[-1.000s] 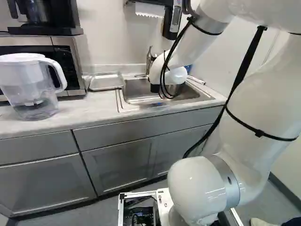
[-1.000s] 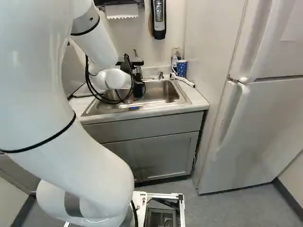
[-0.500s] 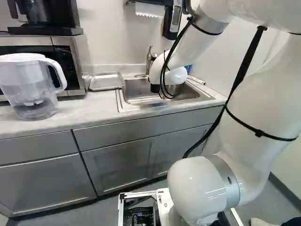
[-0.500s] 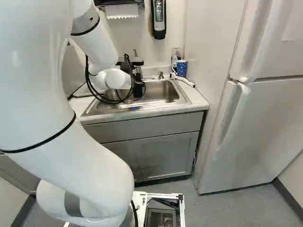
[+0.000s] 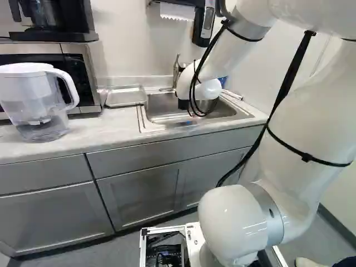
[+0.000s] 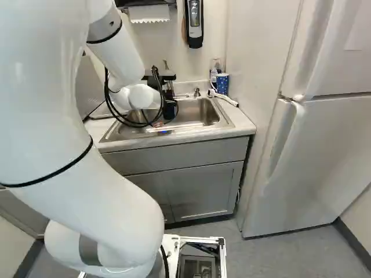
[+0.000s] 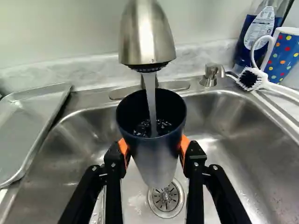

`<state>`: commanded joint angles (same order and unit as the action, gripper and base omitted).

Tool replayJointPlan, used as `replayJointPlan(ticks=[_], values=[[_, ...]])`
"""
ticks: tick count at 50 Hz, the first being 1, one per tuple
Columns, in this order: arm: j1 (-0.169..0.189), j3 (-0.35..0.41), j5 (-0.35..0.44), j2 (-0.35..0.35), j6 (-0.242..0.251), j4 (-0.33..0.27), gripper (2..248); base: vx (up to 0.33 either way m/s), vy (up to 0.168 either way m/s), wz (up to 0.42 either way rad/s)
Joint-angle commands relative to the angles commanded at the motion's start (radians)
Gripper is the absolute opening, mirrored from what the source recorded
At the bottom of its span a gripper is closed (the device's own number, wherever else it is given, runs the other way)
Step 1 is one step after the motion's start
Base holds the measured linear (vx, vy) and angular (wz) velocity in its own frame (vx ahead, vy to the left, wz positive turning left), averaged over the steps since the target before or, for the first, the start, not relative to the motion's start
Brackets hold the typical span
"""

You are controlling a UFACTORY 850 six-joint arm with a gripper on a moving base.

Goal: Rinse the cup and place it in the tray

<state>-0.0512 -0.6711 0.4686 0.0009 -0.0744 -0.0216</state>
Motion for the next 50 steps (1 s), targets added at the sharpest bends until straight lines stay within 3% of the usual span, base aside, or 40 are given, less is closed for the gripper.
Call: replayJointPlan(ticks=[50], values=[[0.000,0.000,0.000,0.000,0.000,0.000,124,0.000,0.000,0.000]])
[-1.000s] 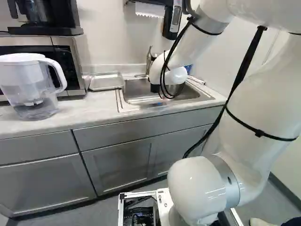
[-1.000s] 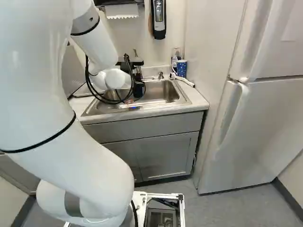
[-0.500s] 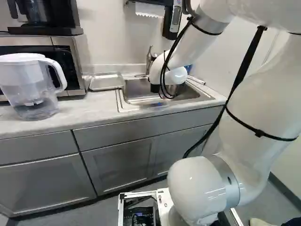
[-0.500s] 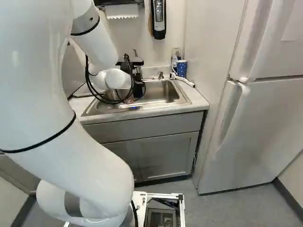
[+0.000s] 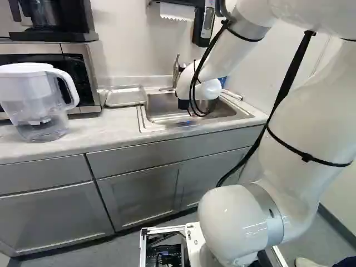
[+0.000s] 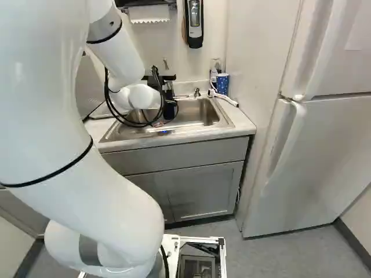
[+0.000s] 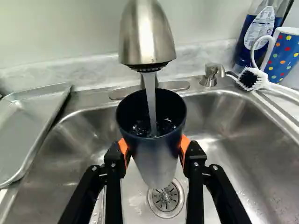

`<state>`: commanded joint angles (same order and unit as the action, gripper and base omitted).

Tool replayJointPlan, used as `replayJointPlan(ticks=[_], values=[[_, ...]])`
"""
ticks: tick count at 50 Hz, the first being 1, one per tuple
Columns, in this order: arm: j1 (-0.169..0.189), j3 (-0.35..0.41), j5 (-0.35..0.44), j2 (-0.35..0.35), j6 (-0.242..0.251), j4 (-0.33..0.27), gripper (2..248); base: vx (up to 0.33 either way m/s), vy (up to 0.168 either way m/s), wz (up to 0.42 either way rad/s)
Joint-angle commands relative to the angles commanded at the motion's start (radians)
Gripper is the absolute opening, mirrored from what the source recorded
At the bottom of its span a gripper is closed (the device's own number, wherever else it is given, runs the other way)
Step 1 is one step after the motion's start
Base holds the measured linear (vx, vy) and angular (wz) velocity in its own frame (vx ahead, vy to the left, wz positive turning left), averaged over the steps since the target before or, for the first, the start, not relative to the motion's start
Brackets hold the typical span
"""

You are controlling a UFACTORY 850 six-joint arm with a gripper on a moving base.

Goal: Rinse the cup and place it in the tray

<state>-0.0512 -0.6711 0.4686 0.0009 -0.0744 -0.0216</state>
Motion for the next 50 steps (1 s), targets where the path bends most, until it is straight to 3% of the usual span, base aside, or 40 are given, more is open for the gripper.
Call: replayJointPlan(ticks=[50], values=[[0.000,0.000,0.000,0.000,0.000,0.000,124,0.000,0.000,0.000]])
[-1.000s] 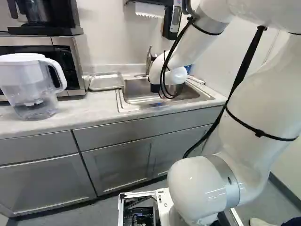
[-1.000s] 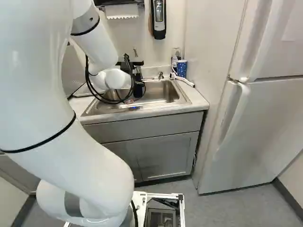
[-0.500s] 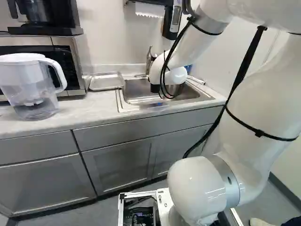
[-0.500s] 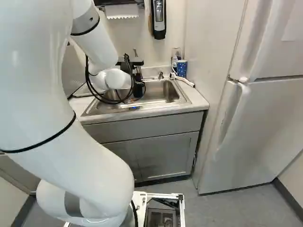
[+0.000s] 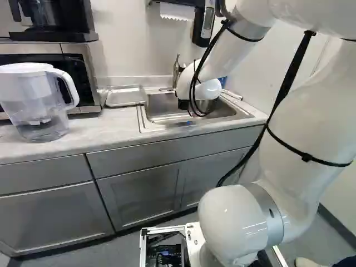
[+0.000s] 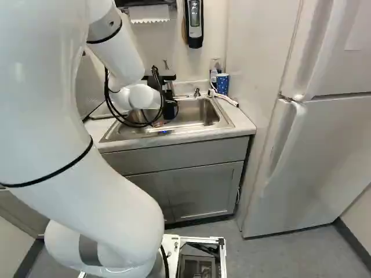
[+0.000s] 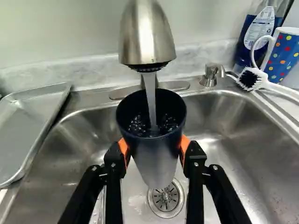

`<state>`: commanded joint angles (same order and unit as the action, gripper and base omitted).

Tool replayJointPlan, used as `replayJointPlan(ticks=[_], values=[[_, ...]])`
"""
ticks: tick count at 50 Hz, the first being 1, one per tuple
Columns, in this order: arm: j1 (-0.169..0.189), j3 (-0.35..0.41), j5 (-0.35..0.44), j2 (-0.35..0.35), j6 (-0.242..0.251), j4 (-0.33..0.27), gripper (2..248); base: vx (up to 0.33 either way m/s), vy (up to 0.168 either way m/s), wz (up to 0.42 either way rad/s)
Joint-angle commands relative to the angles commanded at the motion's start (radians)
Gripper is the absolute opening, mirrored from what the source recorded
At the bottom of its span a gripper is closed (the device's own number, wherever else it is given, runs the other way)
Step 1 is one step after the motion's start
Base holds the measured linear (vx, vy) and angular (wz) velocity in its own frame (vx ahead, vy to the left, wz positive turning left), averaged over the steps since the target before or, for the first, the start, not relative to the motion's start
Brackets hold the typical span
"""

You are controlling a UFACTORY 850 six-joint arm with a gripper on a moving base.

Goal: Rinse the cup and place it in the tray

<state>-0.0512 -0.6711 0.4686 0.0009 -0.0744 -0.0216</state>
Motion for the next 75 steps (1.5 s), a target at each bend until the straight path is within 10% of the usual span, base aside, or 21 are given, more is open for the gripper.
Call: replayJointPlan(ticks=[75], values=[[-0.003,0.000,0.000,0.000,0.000,0.000,124,0.000,0.000,0.000]])
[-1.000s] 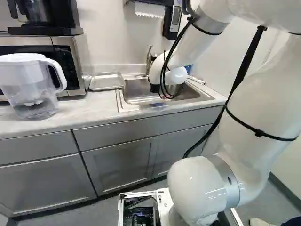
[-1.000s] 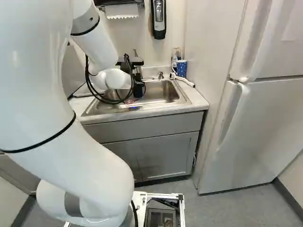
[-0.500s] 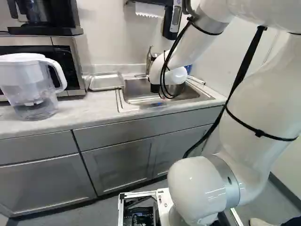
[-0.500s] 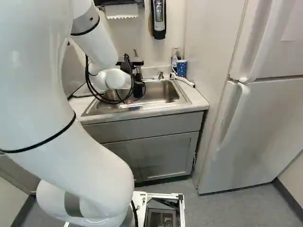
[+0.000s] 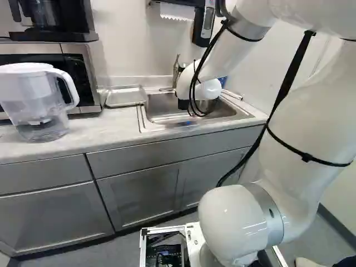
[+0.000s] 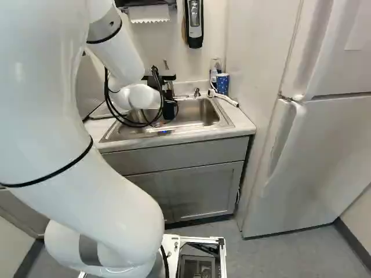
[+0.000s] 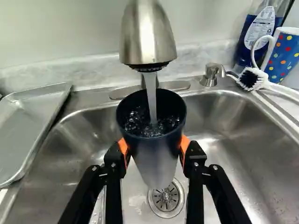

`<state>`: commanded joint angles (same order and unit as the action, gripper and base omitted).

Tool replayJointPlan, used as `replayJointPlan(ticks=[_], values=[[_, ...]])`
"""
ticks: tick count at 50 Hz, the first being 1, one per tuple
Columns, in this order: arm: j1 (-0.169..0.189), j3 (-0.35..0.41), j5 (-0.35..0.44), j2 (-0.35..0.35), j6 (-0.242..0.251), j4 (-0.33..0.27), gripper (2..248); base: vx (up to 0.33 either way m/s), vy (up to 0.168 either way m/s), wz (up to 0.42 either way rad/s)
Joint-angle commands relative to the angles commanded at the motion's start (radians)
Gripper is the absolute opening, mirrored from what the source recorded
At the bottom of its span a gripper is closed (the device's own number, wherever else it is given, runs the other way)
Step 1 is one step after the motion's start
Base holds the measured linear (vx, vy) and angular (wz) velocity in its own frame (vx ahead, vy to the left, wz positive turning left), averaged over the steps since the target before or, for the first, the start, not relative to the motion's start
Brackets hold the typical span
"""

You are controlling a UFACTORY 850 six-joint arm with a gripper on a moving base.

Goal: Rinse the cup and place it in the tray

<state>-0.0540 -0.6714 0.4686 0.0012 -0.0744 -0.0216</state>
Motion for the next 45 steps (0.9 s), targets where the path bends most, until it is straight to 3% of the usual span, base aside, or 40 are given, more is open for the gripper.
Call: replayJointPlan(ticks=[12,45], values=[[-0.015,-0.002,0.000,0.002,0.000,0.000,124,0.000,0.000,0.000],[-0.115,-0.026,0.000,0.023,0.000,0.000,124,0.000,0.000,0.000]])
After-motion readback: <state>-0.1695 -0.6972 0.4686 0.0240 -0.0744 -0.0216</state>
